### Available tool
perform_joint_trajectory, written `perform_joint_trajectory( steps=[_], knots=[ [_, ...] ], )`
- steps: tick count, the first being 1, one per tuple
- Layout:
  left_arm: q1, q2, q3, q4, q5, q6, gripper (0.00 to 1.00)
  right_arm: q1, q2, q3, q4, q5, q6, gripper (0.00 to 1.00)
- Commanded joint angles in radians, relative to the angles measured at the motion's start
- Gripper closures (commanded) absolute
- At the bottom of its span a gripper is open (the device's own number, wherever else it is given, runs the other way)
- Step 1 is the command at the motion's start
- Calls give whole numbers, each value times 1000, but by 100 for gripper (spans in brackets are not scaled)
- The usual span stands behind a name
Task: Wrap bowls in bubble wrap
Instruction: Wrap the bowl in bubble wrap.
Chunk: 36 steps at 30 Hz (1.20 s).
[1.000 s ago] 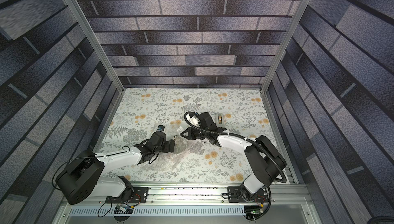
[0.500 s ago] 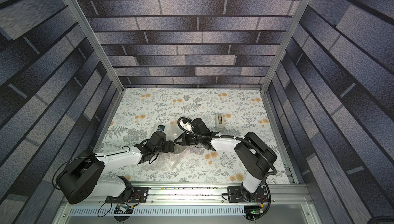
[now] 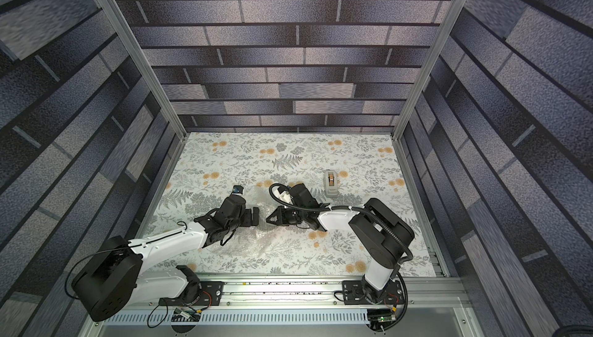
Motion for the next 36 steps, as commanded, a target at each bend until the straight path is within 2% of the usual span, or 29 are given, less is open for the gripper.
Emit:
perform_joint_trajectory(
  steps=[1,9,17,23,36],
  knots=[
    [14,-31,40,-64,-47,21,0,19,23,14,21,-26,8,92],
    [26,-84,80,-161,-64,5,0,44,43,43,14,-25,11,90],
    [27,-129,96,-217,0,-43,0,62,56,68,-11,-22,1,86],
    [12,-114,49,-148,75,-108,0,67,65,73,-22,-27,-19,83],
    [-1,12,39,-16,113,-123,0,70,53,64,-45,-25,-58,71]
  ],
)
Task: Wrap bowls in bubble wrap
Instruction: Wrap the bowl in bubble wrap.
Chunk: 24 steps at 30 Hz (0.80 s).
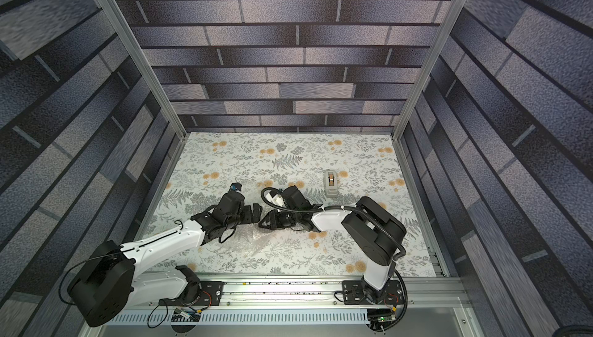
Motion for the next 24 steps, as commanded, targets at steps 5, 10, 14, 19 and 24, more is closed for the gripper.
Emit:
perform_joint_trajectory(
  steps=[5,10,14,19,24],
  knots=[
    [-13,62,-16,59,31,-15,0,14,-5,7,-31,-18,-37,66],
    [-13,29,-18,41,9,-17,0,15,-7,6,-40,-19,-51,62],
    [-7,-5,7,21,8,-8,0,18,-4,8,-35,-31,-57,58],
    [-14,26,19,42,34,-9,0,20,-18,18,-37,-31,-64,52],
    [-33,76,-5,98,45,-32,0,21,-38,24,-47,-35,-66,48]
  ],
)
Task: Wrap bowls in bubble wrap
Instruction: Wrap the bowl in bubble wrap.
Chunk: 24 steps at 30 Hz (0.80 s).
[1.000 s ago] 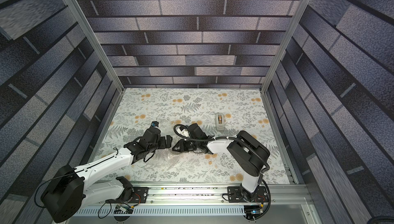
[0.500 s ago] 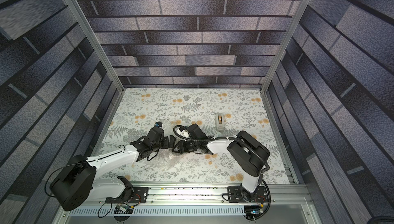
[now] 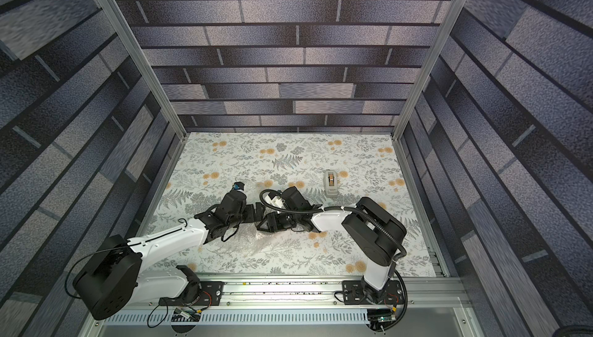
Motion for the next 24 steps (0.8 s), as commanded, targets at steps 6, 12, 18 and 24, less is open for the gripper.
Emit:
perform_joint_trajectory(
  steps=[6,12,18,24],
  knots=[
    [-35,72,-14,54,12,-24,0,15,-72,35,-30,-21,-16,46],
    [-35,83,-15,49,3,-12,0,16,-143,54,-107,1,-57,45],
    [-35,63,-24,30,-14,-6,0,2,-276,78,-313,88,-179,44],
    [-31,42,-36,21,-25,4,0,-172,-422,56,-517,186,-229,39]
  ],
)
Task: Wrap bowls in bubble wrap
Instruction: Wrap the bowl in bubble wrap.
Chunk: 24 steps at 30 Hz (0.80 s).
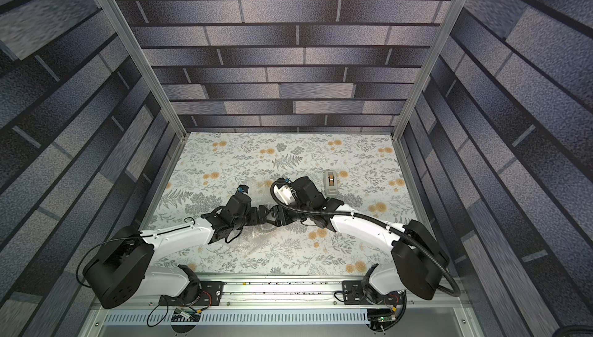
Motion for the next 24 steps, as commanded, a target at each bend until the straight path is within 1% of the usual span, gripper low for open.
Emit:
perform_joint_trajectory(
  steps=[1,3,5,9,12,17,24],
  knots=[
    [-3,-29,-18,-34,-18,25,0,-119,-36,0,-172,79,-54,35],
    [-1,-28,-17,-35,-19,27,0,-152,-16,-4,-202,87,-66,26],
    [1,-29,-12,-37,-18,31,0,-154,34,-1,-213,85,-71,24],
    [1,-38,-11,-40,-19,34,0,-152,151,-26,-129,54,-10,21],
    [2,-43,-9,-49,-21,35,0,-144,219,-44,-44,39,22,20],
    [7,-59,-14,-63,-24,39,0,-108,290,-24,28,15,42,20],
    [24,-70,-14,-71,-19,45,0,-51,362,7,60,8,62,21]
  ],
)
